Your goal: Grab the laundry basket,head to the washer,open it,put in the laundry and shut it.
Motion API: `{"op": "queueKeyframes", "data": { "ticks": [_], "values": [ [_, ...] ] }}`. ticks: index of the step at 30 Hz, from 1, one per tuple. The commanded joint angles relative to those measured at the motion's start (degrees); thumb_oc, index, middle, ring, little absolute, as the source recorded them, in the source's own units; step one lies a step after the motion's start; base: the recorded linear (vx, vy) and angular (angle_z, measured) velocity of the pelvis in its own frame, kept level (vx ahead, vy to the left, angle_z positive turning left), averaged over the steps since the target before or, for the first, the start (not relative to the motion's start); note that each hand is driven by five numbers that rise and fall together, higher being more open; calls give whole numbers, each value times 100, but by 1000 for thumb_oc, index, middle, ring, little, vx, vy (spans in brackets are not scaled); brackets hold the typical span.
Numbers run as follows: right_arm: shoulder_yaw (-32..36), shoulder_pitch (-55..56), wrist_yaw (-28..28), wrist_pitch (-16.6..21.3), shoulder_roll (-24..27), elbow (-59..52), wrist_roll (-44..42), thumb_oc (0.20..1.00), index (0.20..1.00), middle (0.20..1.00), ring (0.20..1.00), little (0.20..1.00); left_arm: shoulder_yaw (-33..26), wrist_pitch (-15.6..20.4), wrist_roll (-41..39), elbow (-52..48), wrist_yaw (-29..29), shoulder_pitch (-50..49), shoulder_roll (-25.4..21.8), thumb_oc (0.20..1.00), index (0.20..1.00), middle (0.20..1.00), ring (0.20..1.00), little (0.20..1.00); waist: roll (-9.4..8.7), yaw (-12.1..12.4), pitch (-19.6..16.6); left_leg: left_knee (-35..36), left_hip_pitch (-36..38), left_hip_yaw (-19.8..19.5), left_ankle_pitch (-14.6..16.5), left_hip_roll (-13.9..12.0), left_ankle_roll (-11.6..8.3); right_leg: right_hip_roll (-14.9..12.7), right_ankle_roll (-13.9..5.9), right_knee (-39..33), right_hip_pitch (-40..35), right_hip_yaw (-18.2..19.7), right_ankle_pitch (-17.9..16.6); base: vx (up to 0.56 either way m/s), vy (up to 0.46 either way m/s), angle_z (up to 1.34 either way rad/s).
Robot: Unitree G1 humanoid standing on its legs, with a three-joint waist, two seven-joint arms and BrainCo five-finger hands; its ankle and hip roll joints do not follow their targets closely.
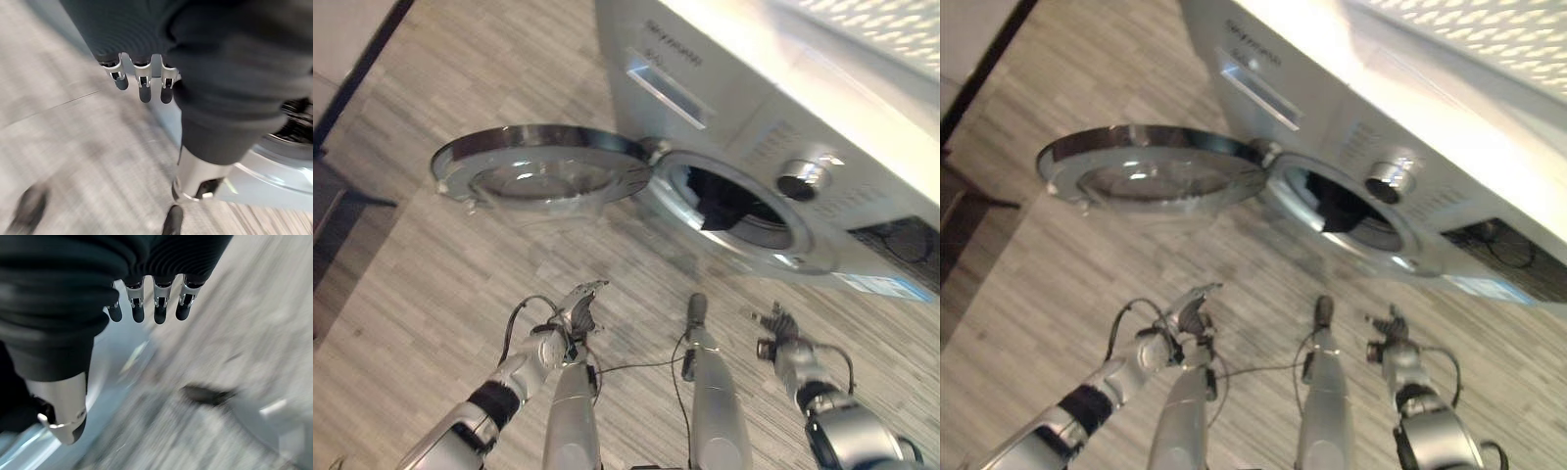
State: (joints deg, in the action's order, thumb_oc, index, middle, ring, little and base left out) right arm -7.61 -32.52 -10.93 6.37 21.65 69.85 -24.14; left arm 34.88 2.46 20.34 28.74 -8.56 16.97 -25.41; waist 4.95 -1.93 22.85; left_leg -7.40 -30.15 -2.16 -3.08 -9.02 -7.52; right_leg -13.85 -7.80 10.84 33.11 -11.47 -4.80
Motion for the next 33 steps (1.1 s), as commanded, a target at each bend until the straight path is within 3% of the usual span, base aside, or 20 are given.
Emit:
{"op": "queueKeyframes", "data": {
  "ticks": [1,4,12,14,22,29,30,33],
  "values": [
    [265,-406,-118,5,251,479,-570,1000,1000,1000,1000,1000,192,262,-145,-623,-38,75,-80,1000,1000,1000,1000,1000,237,169,-64,-251,68,51,619,85,30,-241,-312,414,471,191,440,3,18,26],
    [616,-1078,-171,19,471,796,-1194,1000,1000,1000,1000,1000,239,294,-264,-1222,105,-86,-112,1000,1000,1000,1000,1000,552,478,-19,-107,-232,-79,483,193,51,-371,-345,533,738,121,510,-2,11,32],
    [902,-1719,-253,173,1064,816,-1814,1000,1000,1000,1000,1000,162,375,-283,-1840,197,-336,-308,1000,1000,1000,1000,1000,950,821,-24,211,-549,-159,199,358,6,-512,-382,734,1120,65,598,14,32,23],
    [1040,-1985,-285,199,1425,910,-2113,1000,1000,1000,1000,1000,117,419,-348,-2027,174,-338,-370,1000,1000,1000,1000,1000,1044,930,-49,313,-654,-184,145,379,1,-545,-409,758,1267,58,612,9,8,12],
    [1281,-2263,-389,345,2470,858,-2521,1000,1000,1000,1000,1000,-235,462,-426,-2488,133,-508,-565,1000,1000,1000,1000,1000,1159,1048,-76,643,-715,-193,-25,423,-33,-545,-453,812,1498,97,649,9,19,4],
    [1006,-2640,-147,377,2834,810,-2555,1000,1000,1000,1000,1000,-328,582,-631,-2671,193,-562,-688,1000,1000,1000,1000,1000,1121,1082,-97,953,-598,-194,-152,402,-74,-509,-491,795,1567,82,655,0,0,0],
    [984,-2703,-108,367,2826,858,-2609,928,928,928,928,928,-324,588,-663,-2694,184,-554,-683,1000,1000,1000,1000,1000,1122,1094,-100,988,-590,-197,-172,402,-82,-500,-494,815,1587,74,664,0,0,0],
    [883,-2980,78,333,2747,1007,-2819,564,564,564,564,564,-325,602,-705,-2738,205,-523,-680,1000,1000,1000,1000,1000,1158,1178,-118,1128,-582,-220,-247,378,-117,-478,-504,867,1670,49,709,0,0,0]
  ]
}}
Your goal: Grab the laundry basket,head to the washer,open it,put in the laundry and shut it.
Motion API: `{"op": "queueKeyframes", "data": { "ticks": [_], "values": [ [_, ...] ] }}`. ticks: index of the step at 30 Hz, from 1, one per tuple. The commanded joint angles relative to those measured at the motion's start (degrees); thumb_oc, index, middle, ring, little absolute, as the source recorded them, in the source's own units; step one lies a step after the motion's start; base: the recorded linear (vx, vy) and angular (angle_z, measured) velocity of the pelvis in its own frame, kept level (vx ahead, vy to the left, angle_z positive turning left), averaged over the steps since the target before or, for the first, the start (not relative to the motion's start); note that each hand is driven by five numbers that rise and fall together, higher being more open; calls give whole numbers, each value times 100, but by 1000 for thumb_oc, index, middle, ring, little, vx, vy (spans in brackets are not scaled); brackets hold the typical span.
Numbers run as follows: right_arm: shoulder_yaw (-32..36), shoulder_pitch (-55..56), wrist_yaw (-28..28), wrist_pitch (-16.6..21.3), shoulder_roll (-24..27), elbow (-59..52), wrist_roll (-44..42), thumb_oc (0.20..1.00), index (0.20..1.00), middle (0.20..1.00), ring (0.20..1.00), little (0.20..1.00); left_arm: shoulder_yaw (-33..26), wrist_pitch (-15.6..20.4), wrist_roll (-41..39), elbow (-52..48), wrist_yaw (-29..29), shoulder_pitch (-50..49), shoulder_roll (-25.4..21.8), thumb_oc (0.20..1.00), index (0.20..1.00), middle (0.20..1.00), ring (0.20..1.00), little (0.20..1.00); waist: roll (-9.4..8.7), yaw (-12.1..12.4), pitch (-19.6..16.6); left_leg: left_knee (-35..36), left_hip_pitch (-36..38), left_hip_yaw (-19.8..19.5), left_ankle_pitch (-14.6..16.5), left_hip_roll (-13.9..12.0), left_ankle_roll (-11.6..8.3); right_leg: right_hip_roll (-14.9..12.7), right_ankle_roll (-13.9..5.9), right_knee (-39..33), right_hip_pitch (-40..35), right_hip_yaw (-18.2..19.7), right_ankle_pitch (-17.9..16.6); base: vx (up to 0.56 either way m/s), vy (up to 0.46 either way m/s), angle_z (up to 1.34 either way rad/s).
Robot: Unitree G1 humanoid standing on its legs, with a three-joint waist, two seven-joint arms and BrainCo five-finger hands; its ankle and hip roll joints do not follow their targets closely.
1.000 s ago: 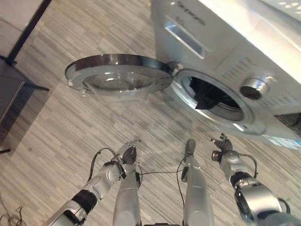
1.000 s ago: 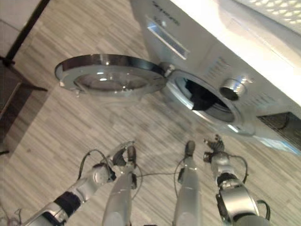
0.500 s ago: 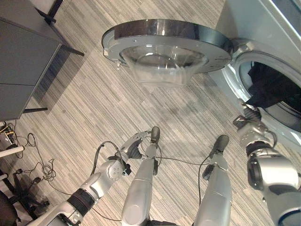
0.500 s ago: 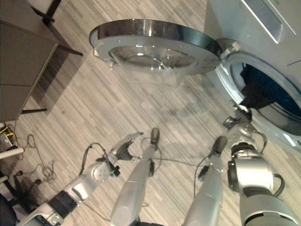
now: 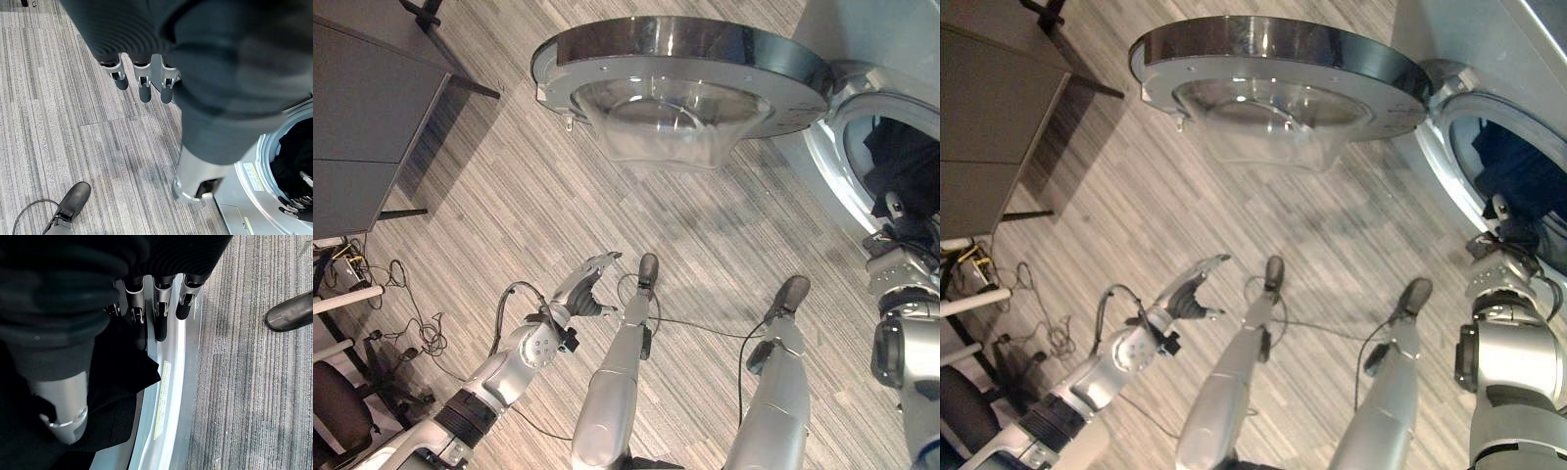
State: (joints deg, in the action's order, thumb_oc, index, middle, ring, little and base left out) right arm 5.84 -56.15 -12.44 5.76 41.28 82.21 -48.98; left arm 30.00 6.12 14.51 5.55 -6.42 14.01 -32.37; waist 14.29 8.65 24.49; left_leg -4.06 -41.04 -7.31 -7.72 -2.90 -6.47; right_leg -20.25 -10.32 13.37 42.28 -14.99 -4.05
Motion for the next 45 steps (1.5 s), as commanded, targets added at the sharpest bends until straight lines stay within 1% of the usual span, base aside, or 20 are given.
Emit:
{"op": "queueKeyframes", "data": {
  "ticks": [1,3,6,8,13,19,22,23,24,25,27,29,30,32,33,36,37,40,42,45],
  "values": [
    [-535,-763,265,380,766,-185,-359,460,460,460,460,460,172,237,-128,-429,-2,-206,11,1000,1000,1000,1000,1000,241,175,-296,856,512,275,185,-246,-239,170,-254,635,788,390,654,0,0,0],
    [-600,-895,293,363,783,-137,-384,401,401,401,401,401,166,234,-137,-440,8,-192,26,1000,1000,1000,1000,1000,264,209,-307,869,488,261,169,-257,-255,179,-254,658,830,381,673,4,-13,-2],
    [-761,-1166,398,303,828,-72,-444,203,203,203,203,203,192,238,-163,-444,37,-150,46,1000,1000,1000,1000,1000,293,315,-356,893,448,222,146,-270,-286,178,-259,745,925,350,719,5,-44,0],
    [-993,-1772,438,360,936,-168,-826,200,200,200,200,200,314,221,-203,-438,74,-50,88,1000,1000,1000,1000,1000,292,447,-459,903,459,187,110,-283,-338,182,-246,842,957,323,790,14,-62,-1],
    [-1034,-2359,59,927,1345,-897,-1307,200,200,200,200,200,297,241,-426,-579,147,-140,80,1000,1000,1000,1000,1000,265,398,-483,902,587,219,147,-306,-360,208,-246,837,848,282,805,4,-8,-1],
    [-1643,-3236,-337,1400,2495,-1721,-1152,200,200,200,200,200,308,249,-436,-469,210,-255,-159,1000,1000,1000,1000,1000,20,83,-529,906,723,180,223,-377,-394,298,-256,824,742,304,835,24,-20,4],
    [-1714,-3166,-551,1378,2607,-1773,-749,272,272,272,272,272,323,275,-448,-445,217,-254,-158,1000,1000,1000,1000,1000,10,40,-511,906,750,189,228,-377,-394,297,-253,857,740,327,849,13,-6,6],
    [-1981,-2991,-700,1069,2768,-1463,-31,479,479,479,479,479,275,336,-552,-429,186,-268,-187,1000,1000,1000,1000,1000,-48,-3,-495,906,751,200,224,-382,-394,299,-242,857,749,352,843,3,1,7],
    [-2061,-2733,-390,724,2723,-1053,58,1000,1000,1000,1000,1000,173,355,-630,-441,184,-288,-139,1000,1000,1000,1000,1000,-41,-66,-451,906,732,237,220,-395,-386,299,-238,868,807,385,823,3,1,8],
    [-2043,-2715,-352,725,2727,-1032,45,1000,1000,1000,1000,1000,172,356,-632,-445,188,-298,-154,1000,1000,1000,1000,1000,-57,-62,-460,906,732,240,220,-393,-386,299,-238,871,810,389,824,1,17,7],
    [-1733,-2014,90,387,2462,-370,-53,1000,1000,1000,1000,1000,80,331,-688,-453,257,-349,-78,1000,1000,1000,1000,1000,-36,-152,-386,906,724,287,216,-397,-366,314,-223,885,857,422,803,-1,0,5],
    [-1449,-1616,212,350,2264,-276,-162,1000,1000,1000,1000,1000,32,317,-680,-456,277,-398,-97,1000,1000,1000,1000,1000,-57,-167,-382,906,729,291,215,-393,-354,317,-219,884,847,427,794,1,2,-3],
    [-728,-887,357,441,1634,-324,-821,1000,1000,1000,1000,1000,-81,252,-654,-399,254,-415,48,1000,1000,1000,1000,1000,14,-223,-330,906,744,322,225,-385,-330,327,-212,877,827,430,782,0,8,-7],
    [-116,-155,492,744,862,-734,-1440,1000,1000,1000,1000,1000,-181,219,-578,-320,148,-405,135,1000,1000,1000,1000,1000,19,-248,-298,906,782,348,242,-365,-314,345,-212,861,772,424,768,1,10,-3],
    [-48,-44,471,767,805,-817,-1438,1000,1000,1000,1000,1000,-175,222,-570,-315,145,-428,104,1000,1000,1000,1000,1000,-12,-247,-310,906,796,344,243,-365,-314,344,-212,858,754,420,768,0,0,0],
    [292,984,517,1249,-289,-1965,-1469,1000,1000,1000,1000,1000,-316,217,-439,-238,33,-490,217,1000,1000,1000,1000,1000,-48,-341,-256,906,900,371,281,-341,-286,365,-207,810,629,443,733,-11,17,-4],
    [281,1667,611,1418,-938,-2638,-1207,1000,1000,1000,1000,1000,-347,194,-330,-108,-22,-537,334,1000,1000,1000,1000,1000,-104,-432,-228,906,982,392,314,-336,-257,375,-202,737,509,451,685,-21,50,-12],
    [135,2346,526,1460,-1430,-3173,-666,1000,1000,1000,1000,1000,-322,160,-276,89,-31,-608,409,1000,1000,1000,1000,1000,-204,-533,-247,900,1109,426,351,-334,-223,396,-192,618,337,440,618,-13,41,-15],
    [-600,3247,641,1040,-1937,-3318,307,1000,1000,1000,1000,1000,-343,110,-287,597,-20,-756,516,1000,1000,1000,1000,1000,-480,-691,-318,848,1340,488,432,-372,-151,460,-163,320,-43,418,453,2,44,-17],
    [-1112,3784,789,686,-2134,-3125,1054,1000,1000,1000,1000,1000,-262,53,-182,1104,46,-796,604,1000,1000,1000,1000,1000,-694,-786,-399,765,1552,500,512,-415,-123,466,-152,107,-403,400,356,21,-9,-22]
  ]
}}
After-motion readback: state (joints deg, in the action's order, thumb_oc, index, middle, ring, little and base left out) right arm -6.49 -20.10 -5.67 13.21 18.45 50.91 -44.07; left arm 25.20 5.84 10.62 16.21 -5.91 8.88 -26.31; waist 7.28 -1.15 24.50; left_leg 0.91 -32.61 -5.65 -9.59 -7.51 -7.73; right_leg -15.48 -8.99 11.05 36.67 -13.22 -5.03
